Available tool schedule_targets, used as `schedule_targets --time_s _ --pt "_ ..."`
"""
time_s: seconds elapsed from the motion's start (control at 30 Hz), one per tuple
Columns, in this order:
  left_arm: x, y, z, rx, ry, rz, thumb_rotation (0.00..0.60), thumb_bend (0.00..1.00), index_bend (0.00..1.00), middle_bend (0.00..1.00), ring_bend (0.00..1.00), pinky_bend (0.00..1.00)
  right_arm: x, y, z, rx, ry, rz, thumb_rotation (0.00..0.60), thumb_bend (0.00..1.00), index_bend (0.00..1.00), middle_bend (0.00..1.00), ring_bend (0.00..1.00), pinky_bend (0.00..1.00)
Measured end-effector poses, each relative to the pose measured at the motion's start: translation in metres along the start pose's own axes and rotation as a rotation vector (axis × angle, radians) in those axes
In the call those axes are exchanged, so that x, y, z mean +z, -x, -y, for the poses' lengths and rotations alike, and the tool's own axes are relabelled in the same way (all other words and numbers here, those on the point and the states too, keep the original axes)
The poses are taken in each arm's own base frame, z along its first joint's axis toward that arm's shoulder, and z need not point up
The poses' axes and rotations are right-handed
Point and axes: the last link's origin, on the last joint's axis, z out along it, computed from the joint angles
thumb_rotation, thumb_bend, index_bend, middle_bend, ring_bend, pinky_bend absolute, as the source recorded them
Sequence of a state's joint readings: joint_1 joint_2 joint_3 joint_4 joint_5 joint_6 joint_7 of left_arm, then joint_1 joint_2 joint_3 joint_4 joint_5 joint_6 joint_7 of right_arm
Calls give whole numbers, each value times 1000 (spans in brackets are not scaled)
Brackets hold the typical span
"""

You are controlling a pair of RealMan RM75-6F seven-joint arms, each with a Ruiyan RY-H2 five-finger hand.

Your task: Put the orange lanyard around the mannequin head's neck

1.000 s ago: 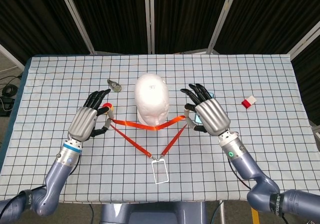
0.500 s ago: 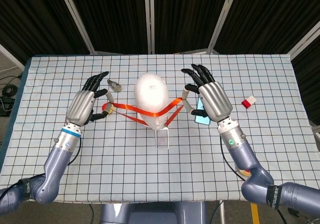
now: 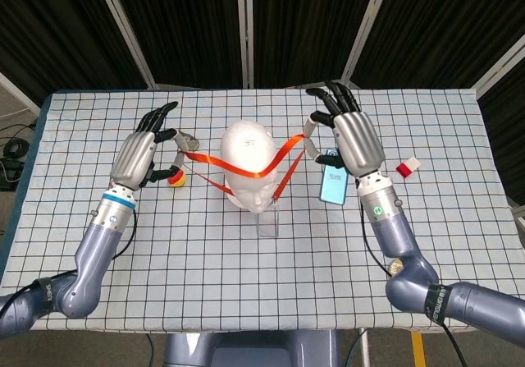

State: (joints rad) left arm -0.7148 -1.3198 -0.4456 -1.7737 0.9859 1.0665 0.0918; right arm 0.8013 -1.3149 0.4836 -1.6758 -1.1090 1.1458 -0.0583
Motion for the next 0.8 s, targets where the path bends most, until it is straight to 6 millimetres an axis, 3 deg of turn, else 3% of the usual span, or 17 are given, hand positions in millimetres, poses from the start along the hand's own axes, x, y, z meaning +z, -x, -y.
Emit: schedule_targets --time_s 0.23,0.4,0.5,0.53,0.57,0.6,0.63,0.67,0.73,0.8 --pt "25 -2 -2 -17 -54 -2 600 549 682 0 0 0 27 3 -12 -22 91 -32 600 411 744 188 0 0" --pt "35 1 8 -8 -117 2 600 549 635 0 0 0 41 11 -21 -57 151 -40 600 411 741 196 0 0" --pt "40 5 18 -8 -168 14 600 542 437 0 0 0 48 15 -29 -80 189 -42 600 409 734 197 0 0" --pt "42 7 20 -8 -182 18 600 510 276 0 0 0 51 17 -32 -89 204 -43 600 402 712 196 0 0" --pt "43 9 23 -8 -193 24 600 398 131 0 0 0 53 19 -35 -94 215 -43 600 369 640 183 0 0" --pt "45 11 26 -7 -203 32 600 292 57 0 0 0 55 21 -37 -100 224 -43 600 318 551 158 0 0" --pt "46 13 28 -6 -210 38 600 138 0 0 0 0 57 23 -39 -108 235 -43 600 207 376 101 0 0" --pt "47 14 29 -6 -214 44 600 55 0 0 0 0 59 24 -42 -115 243 -44 600 95 209 45 0 0" --pt "49 18 33 -15 -224 52 600 0 0 0 0 0 62 27 -47 -132 261 -40 600 2 47 0 0 0" --pt "51 20 36 -33 -229 55 600 0 0 0 0 0 64 31 -53 -147 281 -26 600 0 7 0 0 0"
